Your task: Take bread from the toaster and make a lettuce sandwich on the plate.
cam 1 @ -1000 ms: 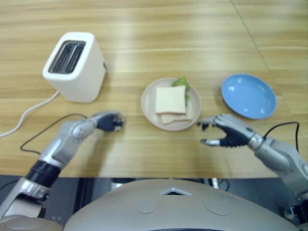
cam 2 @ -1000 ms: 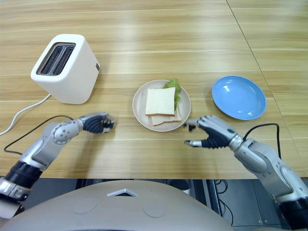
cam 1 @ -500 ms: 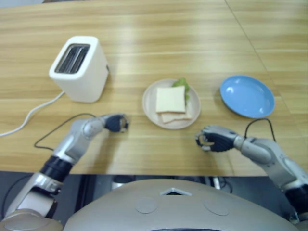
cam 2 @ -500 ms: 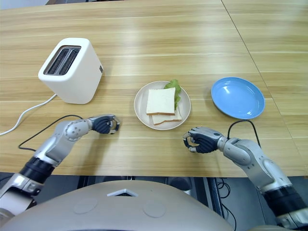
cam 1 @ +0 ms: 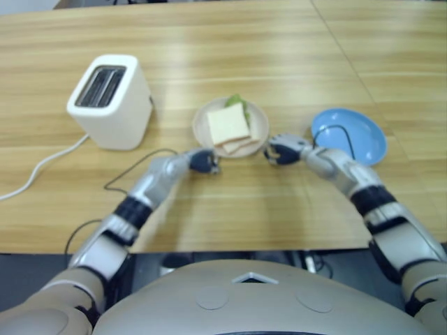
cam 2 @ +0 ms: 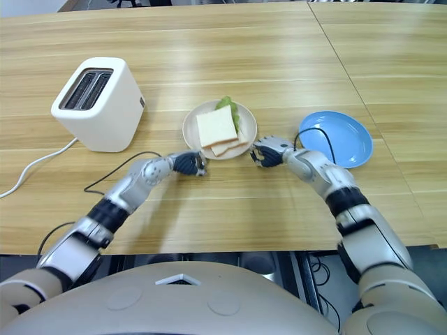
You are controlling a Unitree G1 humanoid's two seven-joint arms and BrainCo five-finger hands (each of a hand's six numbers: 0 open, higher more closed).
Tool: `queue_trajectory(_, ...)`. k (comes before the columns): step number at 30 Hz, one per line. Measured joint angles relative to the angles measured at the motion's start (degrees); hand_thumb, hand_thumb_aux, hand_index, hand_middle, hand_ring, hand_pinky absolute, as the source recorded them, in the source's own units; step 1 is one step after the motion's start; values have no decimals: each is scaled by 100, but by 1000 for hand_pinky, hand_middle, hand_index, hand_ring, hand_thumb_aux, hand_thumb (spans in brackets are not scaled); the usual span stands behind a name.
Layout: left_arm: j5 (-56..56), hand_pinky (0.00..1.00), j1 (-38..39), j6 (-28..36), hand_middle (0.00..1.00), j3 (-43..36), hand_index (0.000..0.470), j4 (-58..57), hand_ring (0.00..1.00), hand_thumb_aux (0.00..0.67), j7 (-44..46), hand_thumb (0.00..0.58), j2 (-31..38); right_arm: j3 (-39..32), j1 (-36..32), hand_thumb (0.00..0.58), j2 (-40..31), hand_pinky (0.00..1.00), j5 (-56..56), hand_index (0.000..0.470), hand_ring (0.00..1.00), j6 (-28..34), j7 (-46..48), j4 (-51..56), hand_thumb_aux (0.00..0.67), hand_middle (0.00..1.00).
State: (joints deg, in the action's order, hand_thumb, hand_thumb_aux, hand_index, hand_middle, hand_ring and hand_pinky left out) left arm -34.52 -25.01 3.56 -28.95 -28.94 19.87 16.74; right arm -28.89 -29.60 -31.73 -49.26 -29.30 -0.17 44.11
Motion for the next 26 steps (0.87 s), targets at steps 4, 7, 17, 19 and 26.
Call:
queue_trajectory(4, -42, 0, -586, 389, 0, 349, 0, -1010, 0, 0, -949, 0, -52, -257, -643, 0, 195, 0, -472, 0, 0, 229, -1413, 771, 0, 0)
queue_trajectory(7, 84, 0, -664, 361, 0, 592, 0, -1264, 0, 0, -1401, 0, -57, -260, -701, 0, 189, 0, -491, 0, 0, 286, -1998, 904, 0, 0)
queue_trajectory(17, 1065, 0, 390, -216, 0, 1704, 0, -42, 0, 0, -1928, 0, 44, 1238, 1103, 0, -293, 0, 1214, 0, 0, -72, -2481, -1392, 0, 0)
queue_trajectory(19, 1260, 0, 407, -400, 0, 1941, 0, 45, 0, 0, -2075, 0, 15, 1408, 1288, 0, -158, 0, 1659, 0, 0, -151, -2312, -1595, 0, 0)
queue_trajectory(26, 2948, 0, 397, -1292, 0, 3125, 0, 20, 0, 0, -2116, 0, -824, 2225, 1826, 0, 1030, 0, 4242, 0, 0, -222, -883, -1906, 0, 0)
